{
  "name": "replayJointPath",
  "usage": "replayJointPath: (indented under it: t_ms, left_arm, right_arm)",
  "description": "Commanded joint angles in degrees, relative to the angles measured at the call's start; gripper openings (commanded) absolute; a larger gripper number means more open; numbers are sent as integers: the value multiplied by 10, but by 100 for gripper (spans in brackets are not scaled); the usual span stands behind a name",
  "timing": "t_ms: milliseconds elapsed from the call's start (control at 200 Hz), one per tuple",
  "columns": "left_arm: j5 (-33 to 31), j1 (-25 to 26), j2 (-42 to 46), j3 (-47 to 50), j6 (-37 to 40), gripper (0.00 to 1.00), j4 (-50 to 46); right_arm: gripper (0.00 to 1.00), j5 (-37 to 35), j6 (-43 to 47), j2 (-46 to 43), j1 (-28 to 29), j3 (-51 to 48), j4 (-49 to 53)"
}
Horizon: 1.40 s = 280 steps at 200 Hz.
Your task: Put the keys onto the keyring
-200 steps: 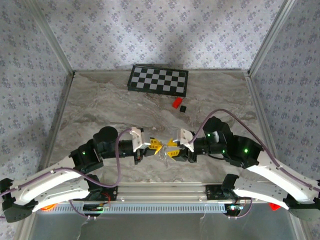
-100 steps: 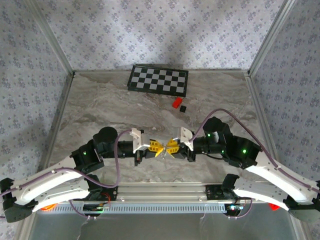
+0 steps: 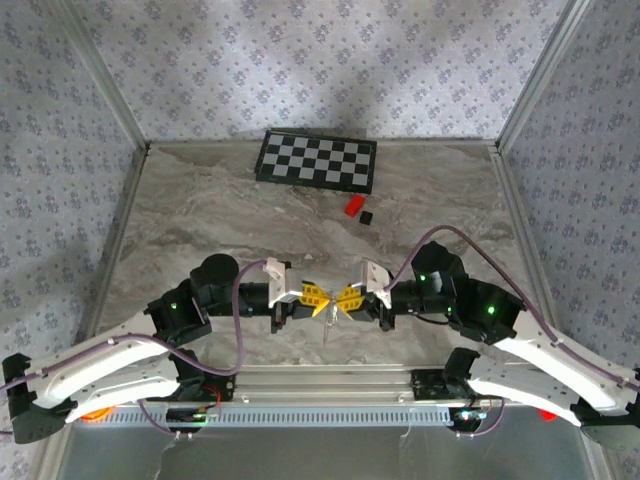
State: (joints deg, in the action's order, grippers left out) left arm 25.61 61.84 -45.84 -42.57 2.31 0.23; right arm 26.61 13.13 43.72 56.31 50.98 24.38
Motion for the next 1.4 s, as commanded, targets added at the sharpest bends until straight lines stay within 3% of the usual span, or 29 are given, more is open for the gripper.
replayJointPath:
  t_ms: [0,235,810,1149,1394]
  left_arm:
    - [17,-1,-2,-8,4,0,29]
    - [21,-1,-3,-10,6,0,26]
    - [64,-1,4,-9,-7,0,48]
    - [58,-1,0,-7,-11,0,62]
    - [41,-1,9,-8,-13,0,56]
  right_arm:
    - [10,35,13,-10,0,-10,-29]
    - [0,33,34,-3,18,-12,-27]
    - [0,8,47,42,34,5,3]
    - [0,13,46,16,32,-6,-18]
    - [22,3,17,-33,31,-42,-56]
